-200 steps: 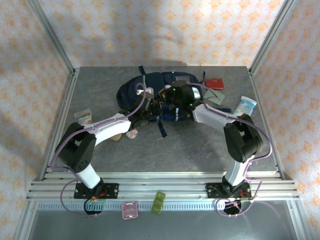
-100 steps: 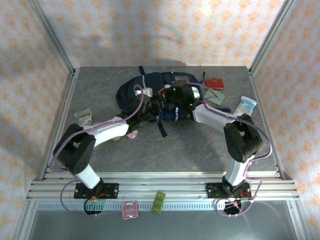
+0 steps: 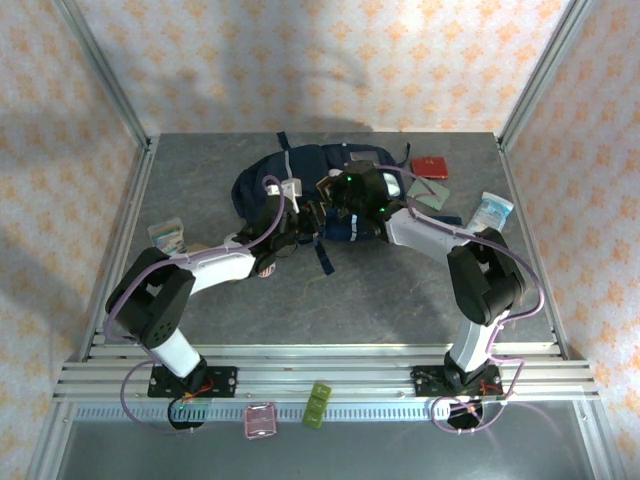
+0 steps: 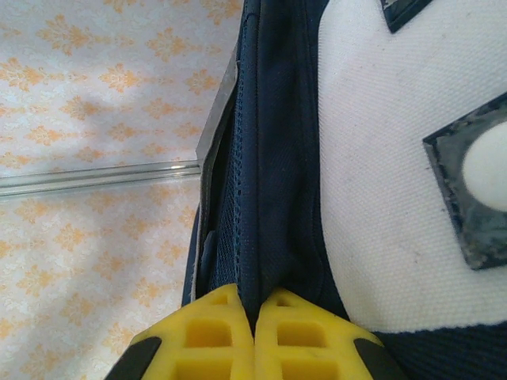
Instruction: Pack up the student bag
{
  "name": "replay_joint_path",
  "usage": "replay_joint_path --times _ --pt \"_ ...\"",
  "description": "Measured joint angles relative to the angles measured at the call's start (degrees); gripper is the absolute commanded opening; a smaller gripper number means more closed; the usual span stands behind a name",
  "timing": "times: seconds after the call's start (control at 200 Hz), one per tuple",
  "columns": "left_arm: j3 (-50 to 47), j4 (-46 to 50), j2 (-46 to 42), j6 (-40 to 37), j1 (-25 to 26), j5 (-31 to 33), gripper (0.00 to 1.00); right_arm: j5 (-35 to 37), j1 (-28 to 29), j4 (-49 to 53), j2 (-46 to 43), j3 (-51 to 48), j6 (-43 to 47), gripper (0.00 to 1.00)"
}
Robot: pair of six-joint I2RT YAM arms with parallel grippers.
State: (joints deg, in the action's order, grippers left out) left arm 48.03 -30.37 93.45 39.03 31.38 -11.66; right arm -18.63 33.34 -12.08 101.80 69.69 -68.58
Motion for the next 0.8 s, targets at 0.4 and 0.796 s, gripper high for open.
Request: replay_joint_path --times 0.4,0.796 --pt "-2.4 -7.5 0.1 2.3 -0.4 -4.5 0.39 0.0 0.0 0.0 0.0 -0.1 0.0 0.00" --pt "-0.7 -2.8 0.7 4.4 -0.6 -2.4 0.29 0.2 -0.1 0.0 0.0 -0.2 0.2 0.00"
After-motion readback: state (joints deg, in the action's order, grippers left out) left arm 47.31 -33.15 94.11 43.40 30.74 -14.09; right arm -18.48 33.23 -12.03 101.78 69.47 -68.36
